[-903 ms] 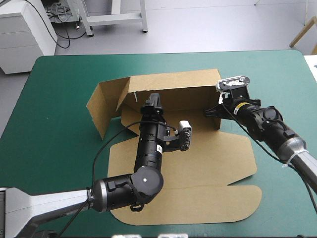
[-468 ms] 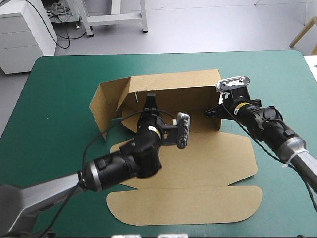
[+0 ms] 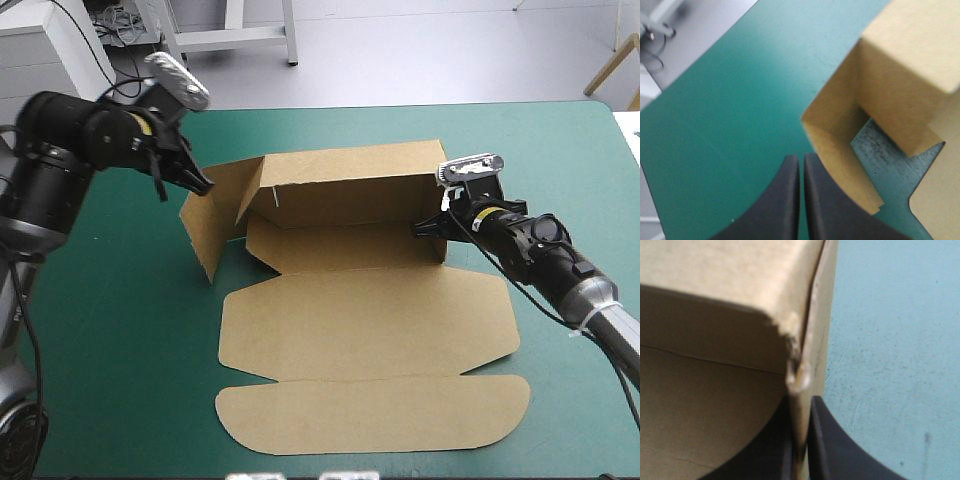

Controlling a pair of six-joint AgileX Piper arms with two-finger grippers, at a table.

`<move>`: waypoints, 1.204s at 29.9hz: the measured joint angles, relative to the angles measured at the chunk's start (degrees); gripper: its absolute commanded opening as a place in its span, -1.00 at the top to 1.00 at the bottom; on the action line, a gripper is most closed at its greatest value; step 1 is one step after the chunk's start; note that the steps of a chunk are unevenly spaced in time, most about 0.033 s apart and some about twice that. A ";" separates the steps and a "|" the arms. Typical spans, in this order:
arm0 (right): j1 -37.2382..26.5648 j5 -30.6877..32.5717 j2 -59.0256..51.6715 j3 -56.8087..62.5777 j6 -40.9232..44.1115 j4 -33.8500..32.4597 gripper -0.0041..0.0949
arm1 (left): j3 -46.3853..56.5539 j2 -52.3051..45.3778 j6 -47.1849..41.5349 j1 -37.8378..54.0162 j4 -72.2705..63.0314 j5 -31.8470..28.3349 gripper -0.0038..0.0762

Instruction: Fold the box

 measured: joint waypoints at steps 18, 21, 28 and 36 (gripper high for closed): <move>0.00 0.45 0.07 0.00 0.00 0.18 0.96 | 25.12 -1.20 -4.10 43.14 -32.55 -0.72 0.91; 0.00 1.22 0.13 -0.55 0.00 0.18 0.95 | 30.99 -1.99 -5.52 44.76 -33.73 -4.01 0.93; 0.00 16.43 0.84 -12.05 0.27 0.18 0.95 | 38.80 -2.23 -6.67 46.03 -39.32 -10.39 0.93; 0.00 36.49 3.72 -27.35 0.62 3.96 0.95 | 39.66 -2.41 -6.72 46.11 -41.28 -12.87 0.93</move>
